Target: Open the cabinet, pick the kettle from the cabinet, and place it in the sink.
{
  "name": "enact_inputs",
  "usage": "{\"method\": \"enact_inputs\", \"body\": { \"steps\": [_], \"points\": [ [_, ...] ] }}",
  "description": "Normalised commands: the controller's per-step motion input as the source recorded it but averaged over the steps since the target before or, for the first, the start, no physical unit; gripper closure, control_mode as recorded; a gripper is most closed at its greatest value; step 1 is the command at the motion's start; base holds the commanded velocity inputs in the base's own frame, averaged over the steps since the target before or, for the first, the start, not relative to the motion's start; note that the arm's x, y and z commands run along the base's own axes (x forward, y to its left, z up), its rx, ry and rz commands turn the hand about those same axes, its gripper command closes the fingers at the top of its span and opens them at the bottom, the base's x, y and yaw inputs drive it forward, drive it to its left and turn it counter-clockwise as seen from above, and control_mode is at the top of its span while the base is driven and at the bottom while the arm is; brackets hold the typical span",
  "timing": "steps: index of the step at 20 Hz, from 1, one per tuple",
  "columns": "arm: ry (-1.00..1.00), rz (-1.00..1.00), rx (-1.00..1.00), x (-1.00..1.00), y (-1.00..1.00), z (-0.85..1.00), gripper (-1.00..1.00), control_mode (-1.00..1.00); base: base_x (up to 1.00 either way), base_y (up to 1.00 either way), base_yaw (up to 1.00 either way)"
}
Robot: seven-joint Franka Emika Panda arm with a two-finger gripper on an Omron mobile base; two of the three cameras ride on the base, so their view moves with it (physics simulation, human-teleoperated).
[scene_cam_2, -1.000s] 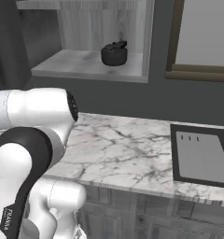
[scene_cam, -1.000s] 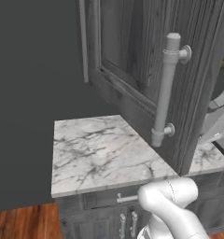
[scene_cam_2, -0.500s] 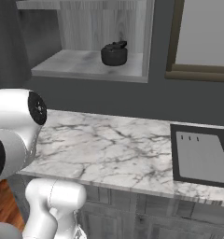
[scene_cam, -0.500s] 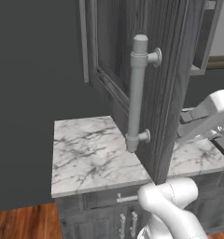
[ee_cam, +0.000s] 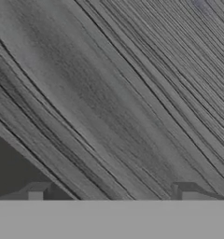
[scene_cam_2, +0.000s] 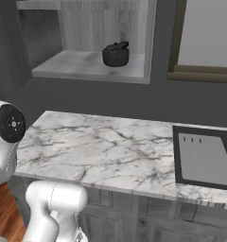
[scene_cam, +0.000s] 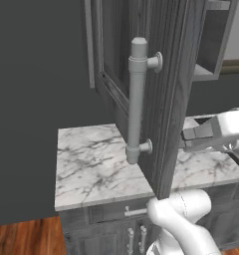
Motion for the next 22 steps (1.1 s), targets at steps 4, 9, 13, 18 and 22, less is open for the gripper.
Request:
{"method": "enact_inputs", "body": {
  "steps": [4, 9, 13, 18, 22],
  "points": [
    [-0.02, -0.1, 0.0, 0.0, -0.24, 0.07, -1.0, -1.0, 0.0, 0.0, 0.0],
    [0.0, -0.07, 0.0, 0.0, -0.41, 0.13, -1.0, -1.0, 0.0, 0.0, 0.0],
    [0.04, -0.05, 0.0, 0.01, -0.48, 0.16, -1.0, -1.0, 0.0, 0.0, 0.0],
    [0.08, -0.06, 0.0, 0.04, -0.49, 0.17, -1.0, -1.0, 0.0, 0.0, 0.0],
    [0.06, -0.14, -0.04, 0.11, -0.45, 0.16, -1.0, -1.0, 0.0, 0.0, 0.0]
  ]
}}
